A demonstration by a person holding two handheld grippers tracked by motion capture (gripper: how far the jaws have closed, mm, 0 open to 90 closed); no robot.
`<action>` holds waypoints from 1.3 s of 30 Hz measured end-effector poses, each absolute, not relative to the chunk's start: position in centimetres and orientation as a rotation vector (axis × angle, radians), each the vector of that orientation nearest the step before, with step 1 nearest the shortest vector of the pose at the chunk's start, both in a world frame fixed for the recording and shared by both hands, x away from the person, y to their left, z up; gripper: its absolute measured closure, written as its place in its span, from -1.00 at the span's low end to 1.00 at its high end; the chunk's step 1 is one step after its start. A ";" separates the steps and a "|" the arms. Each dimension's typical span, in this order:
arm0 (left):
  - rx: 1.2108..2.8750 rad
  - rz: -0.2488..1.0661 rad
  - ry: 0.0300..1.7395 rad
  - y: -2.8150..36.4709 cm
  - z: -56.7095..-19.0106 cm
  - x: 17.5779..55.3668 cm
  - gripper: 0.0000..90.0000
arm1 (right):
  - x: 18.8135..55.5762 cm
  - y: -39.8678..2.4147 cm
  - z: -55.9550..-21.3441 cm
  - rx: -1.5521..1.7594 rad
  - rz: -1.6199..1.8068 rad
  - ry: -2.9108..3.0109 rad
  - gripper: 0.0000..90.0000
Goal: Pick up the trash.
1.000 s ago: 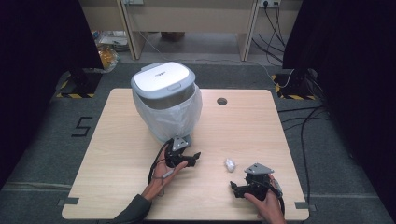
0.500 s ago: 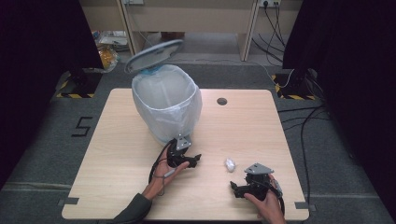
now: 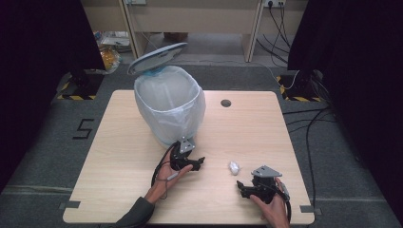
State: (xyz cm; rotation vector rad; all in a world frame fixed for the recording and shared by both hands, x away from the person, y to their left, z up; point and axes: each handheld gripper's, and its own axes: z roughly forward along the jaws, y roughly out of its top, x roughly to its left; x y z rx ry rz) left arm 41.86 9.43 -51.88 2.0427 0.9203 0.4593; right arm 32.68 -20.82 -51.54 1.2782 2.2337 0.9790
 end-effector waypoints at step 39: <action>2.073 0.497 0.907 9.1 -51.9 41.7 -0.54 | 36.0 -17.0 -50.4 1.150 0.981 2.192 0.31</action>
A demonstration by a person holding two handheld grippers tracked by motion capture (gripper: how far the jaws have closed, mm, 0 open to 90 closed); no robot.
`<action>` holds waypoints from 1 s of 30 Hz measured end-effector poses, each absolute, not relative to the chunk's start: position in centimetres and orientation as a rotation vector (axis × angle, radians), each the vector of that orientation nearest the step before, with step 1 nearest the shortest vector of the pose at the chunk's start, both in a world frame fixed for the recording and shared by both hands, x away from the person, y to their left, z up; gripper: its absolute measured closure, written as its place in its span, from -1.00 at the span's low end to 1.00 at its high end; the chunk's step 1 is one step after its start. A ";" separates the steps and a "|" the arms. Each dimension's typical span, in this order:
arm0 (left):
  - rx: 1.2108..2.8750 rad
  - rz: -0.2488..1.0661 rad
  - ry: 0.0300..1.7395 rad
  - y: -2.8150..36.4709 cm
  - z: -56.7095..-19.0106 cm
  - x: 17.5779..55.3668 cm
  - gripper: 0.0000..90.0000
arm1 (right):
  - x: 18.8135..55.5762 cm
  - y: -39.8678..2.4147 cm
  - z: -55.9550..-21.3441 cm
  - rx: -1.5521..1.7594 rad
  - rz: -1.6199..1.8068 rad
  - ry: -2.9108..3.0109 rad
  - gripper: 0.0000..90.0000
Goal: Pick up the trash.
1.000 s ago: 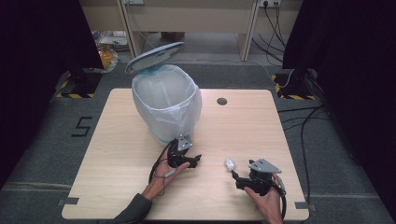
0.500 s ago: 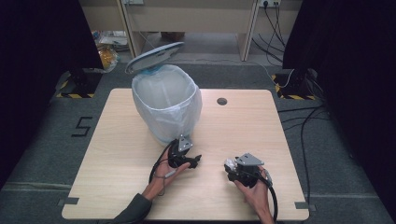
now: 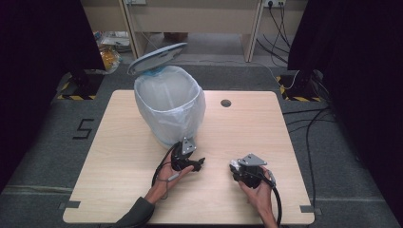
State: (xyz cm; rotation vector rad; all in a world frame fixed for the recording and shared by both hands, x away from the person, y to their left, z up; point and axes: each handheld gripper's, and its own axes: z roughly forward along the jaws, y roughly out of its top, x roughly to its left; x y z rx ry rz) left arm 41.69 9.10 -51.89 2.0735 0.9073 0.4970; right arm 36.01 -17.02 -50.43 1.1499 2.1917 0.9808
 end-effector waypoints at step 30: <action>2.080 0.508 0.903 9.0 -51.9 41.6 -0.54 | 36.4 -18.3 -42.3 1.111 1.157 2.021 0.31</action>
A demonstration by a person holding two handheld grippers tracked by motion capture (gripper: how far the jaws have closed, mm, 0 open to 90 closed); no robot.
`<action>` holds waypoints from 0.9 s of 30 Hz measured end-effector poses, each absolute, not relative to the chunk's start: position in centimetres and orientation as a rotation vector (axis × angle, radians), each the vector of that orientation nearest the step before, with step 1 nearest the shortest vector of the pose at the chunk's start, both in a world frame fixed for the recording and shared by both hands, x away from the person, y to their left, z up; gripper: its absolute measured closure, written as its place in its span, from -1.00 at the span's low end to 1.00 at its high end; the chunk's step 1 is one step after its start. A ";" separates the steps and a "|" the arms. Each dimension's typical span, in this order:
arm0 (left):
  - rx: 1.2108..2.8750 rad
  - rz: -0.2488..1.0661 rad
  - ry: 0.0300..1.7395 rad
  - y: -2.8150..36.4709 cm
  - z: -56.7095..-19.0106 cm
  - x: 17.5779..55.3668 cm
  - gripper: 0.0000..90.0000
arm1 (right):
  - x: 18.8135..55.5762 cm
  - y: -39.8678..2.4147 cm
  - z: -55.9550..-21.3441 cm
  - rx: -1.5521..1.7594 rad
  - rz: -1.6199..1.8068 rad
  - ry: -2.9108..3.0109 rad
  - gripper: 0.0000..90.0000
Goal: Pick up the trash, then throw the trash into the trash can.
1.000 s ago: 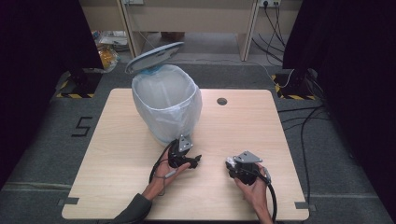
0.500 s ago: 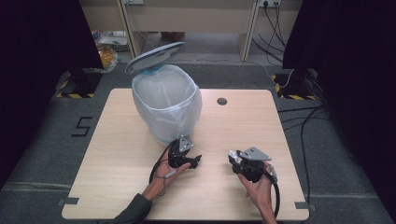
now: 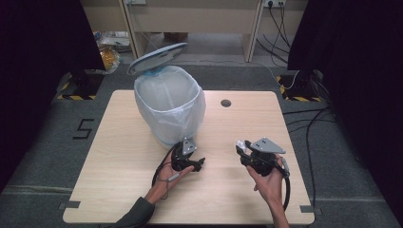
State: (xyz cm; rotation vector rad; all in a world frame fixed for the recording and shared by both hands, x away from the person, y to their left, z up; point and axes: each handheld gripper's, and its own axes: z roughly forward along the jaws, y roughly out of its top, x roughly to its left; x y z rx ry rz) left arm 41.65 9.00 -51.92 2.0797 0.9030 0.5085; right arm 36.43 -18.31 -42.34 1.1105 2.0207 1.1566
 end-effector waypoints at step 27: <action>2.090 0.511 0.901 9.0 -51.9 41.6 -0.54 | 40.0 -16.2 -37.0 1.030 1.240 2.013 0.31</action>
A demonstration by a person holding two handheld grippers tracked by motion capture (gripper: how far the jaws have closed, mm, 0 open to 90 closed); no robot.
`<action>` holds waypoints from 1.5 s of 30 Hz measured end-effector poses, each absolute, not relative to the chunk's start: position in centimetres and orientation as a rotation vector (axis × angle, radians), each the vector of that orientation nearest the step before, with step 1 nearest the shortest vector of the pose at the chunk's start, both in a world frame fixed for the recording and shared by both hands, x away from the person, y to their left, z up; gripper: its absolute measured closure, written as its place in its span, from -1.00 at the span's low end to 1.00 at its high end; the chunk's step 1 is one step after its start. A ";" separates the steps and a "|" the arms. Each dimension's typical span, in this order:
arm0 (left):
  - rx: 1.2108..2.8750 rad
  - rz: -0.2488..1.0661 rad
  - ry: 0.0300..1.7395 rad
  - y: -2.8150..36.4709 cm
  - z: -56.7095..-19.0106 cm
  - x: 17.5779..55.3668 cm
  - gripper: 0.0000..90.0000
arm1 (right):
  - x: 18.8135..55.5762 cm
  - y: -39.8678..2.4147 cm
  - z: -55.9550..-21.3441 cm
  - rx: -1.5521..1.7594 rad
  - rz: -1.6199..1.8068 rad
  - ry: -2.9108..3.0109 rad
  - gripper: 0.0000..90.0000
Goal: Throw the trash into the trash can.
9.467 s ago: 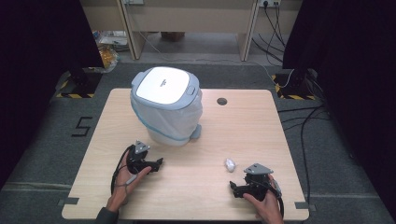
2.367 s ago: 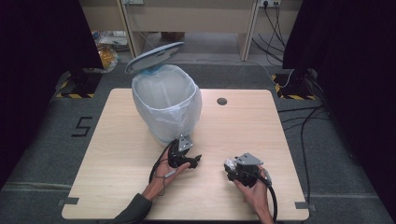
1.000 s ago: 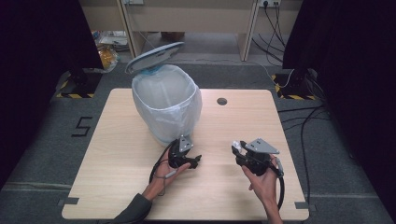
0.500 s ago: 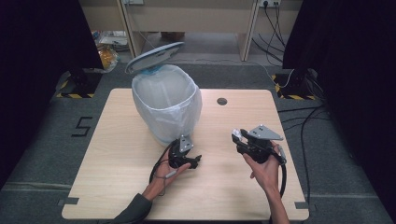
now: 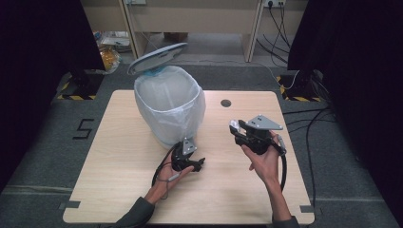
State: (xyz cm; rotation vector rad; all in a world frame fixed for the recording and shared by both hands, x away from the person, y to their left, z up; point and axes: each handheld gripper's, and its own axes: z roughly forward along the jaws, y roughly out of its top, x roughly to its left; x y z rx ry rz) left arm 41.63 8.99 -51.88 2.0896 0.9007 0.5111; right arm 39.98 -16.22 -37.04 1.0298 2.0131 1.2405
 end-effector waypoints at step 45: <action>2.094 0.511 0.897 9.0 -51.9 41.6 -0.54 | 46.6 -8.6 -28.2 0.905 1.411 1.992 0.31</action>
